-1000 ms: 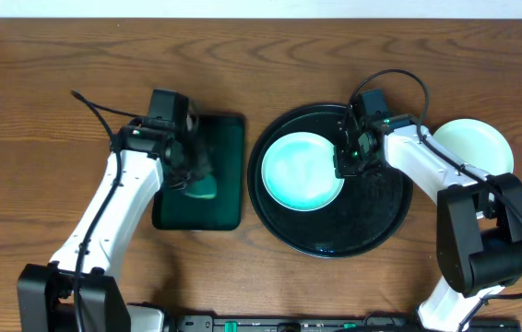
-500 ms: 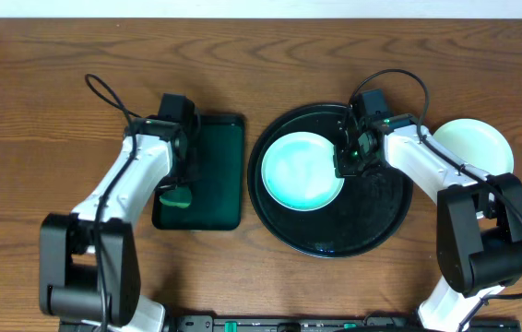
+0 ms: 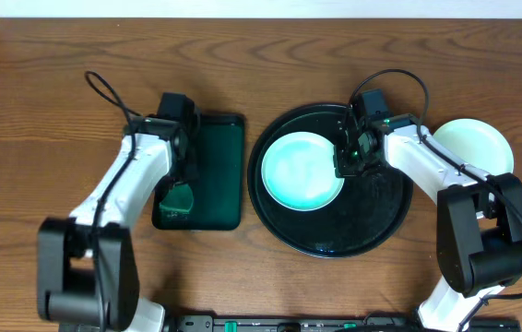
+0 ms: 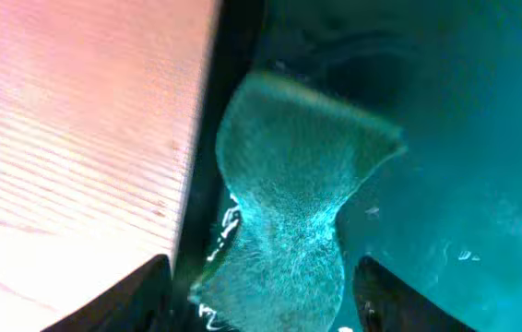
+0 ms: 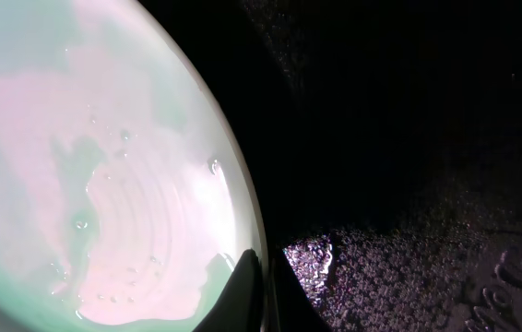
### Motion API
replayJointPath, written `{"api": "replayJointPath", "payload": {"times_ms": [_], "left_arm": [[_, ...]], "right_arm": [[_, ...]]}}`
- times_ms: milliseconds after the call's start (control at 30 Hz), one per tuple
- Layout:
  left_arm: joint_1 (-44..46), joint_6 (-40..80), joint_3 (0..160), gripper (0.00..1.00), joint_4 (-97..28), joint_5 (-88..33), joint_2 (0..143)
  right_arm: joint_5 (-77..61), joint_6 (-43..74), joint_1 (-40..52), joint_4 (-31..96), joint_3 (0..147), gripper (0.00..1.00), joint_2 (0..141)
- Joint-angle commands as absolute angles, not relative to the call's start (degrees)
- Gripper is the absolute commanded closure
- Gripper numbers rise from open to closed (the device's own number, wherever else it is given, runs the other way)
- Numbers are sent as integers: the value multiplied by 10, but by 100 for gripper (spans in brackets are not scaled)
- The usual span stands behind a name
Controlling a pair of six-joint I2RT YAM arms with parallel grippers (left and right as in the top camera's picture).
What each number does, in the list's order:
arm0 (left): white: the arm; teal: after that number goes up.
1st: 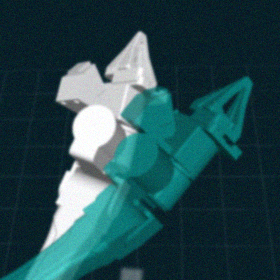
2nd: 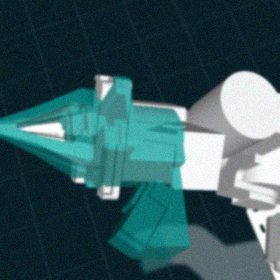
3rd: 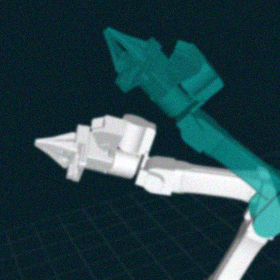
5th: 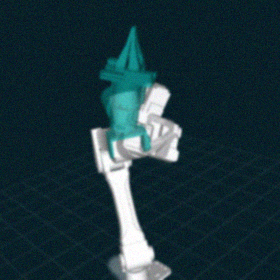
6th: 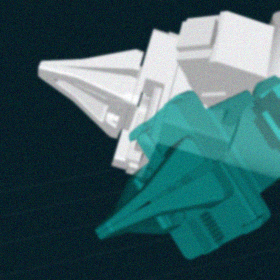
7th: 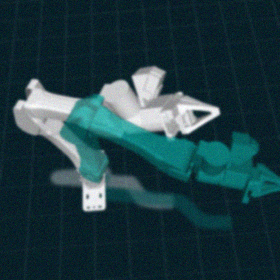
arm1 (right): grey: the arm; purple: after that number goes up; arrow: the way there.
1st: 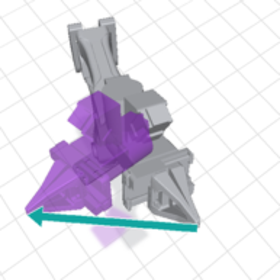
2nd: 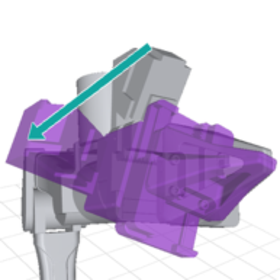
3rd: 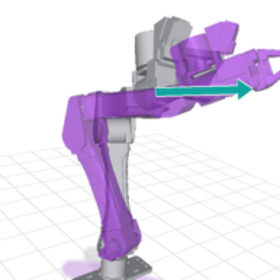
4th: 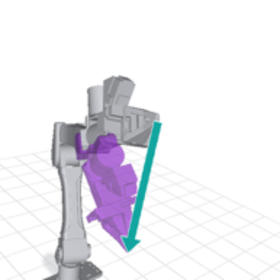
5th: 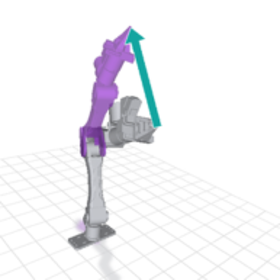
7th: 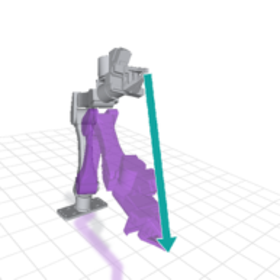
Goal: Clean dirty plates on tray and stack at the side
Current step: 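Return the sponge to the green tray and release it with left gripper, then retract the left arm and lift the plate's rim with the right gripper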
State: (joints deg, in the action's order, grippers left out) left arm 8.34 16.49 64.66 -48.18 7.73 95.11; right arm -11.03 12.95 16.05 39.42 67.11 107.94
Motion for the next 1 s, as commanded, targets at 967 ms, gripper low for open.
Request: {"api": "replayJointPath", "payload": {"times_ms": [967], "left_arm": [[-121, 258, 695, 20, -495, 73, 779]], "right_arm": [[-108, 128, 166, 353, 653, 69, 1070]]}}
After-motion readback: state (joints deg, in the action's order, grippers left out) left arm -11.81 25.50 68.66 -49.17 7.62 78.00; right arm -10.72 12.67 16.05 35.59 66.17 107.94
